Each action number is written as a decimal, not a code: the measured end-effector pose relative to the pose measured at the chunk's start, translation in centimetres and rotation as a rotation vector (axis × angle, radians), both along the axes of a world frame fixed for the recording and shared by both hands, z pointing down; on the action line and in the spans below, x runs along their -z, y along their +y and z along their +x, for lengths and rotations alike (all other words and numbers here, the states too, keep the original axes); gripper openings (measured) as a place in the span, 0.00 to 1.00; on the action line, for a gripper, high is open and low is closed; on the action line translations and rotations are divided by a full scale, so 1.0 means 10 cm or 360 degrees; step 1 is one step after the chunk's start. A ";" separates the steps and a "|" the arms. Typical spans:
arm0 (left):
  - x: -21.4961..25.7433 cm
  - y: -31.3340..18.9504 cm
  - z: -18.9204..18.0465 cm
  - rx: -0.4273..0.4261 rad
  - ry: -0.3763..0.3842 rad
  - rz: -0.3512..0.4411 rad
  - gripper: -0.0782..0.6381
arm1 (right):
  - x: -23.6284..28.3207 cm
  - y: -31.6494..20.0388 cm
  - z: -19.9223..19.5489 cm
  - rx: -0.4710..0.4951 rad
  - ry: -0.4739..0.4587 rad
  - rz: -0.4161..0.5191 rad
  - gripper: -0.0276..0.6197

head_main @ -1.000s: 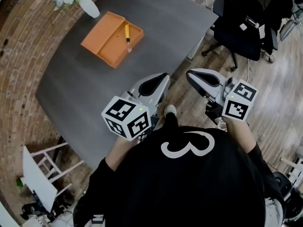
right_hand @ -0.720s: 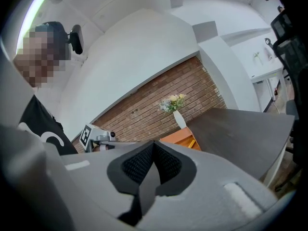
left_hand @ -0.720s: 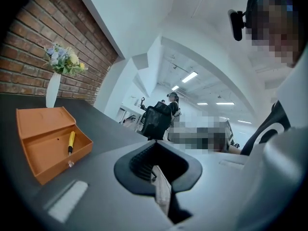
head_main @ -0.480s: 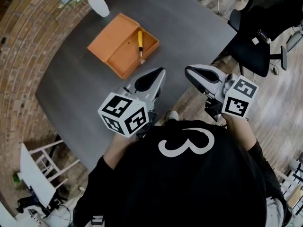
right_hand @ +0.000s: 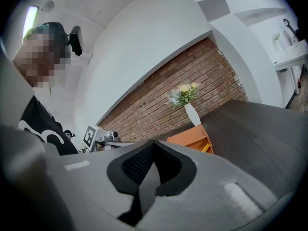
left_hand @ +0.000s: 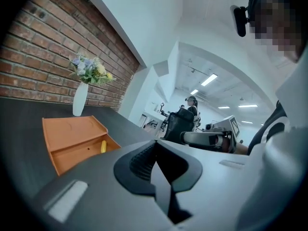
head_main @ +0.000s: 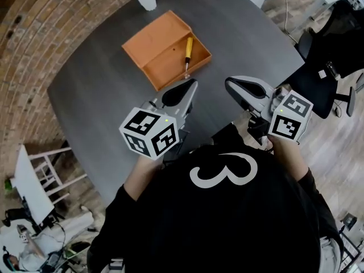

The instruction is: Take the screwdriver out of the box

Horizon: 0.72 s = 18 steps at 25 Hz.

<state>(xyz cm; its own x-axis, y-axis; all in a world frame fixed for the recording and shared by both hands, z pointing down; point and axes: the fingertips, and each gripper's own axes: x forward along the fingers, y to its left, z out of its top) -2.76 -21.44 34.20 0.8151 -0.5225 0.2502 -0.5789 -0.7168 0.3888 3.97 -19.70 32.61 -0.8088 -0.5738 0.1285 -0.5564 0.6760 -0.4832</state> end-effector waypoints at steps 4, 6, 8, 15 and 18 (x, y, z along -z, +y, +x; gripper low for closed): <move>-0.08 -0.26 -0.08 0.0155 -0.0046 -0.0031 0.13 | -0.03 -0.25 0.02 0.0102 -0.0006 -0.0038 0.05; -0.11 -0.39 -0.11 0.0227 -0.0081 -0.0035 0.13 | -0.05 -0.36 0.04 0.0153 -0.0014 -0.0056 0.05; -0.13 -0.51 -0.12 0.0285 -0.0113 -0.0043 0.15 | -0.07 -0.49 0.07 0.0198 -0.0024 -0.0070 0.05; -0.35 -0.96 -0.02 0.0404 -0.0292 -0.0081 0.23 | -0.16 -0.90 0.25 0.0353 -0.0050 -0.0124 0.05; -0.48 -1.11 0.03 0.0436 -0.0354 -0.0125 0.25 | -0.22 -1.04 0.32 0.0405 -0.0058 -0.0153 0.05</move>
<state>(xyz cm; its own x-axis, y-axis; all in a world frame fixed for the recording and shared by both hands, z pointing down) -2.48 -32.52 39.00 0.5686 -0.6862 0.4536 -0.8219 -0.4963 0.2795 7.22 -30.11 34.82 -0.9305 -0.3382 0.1409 -0.3558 0.7419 -0.5684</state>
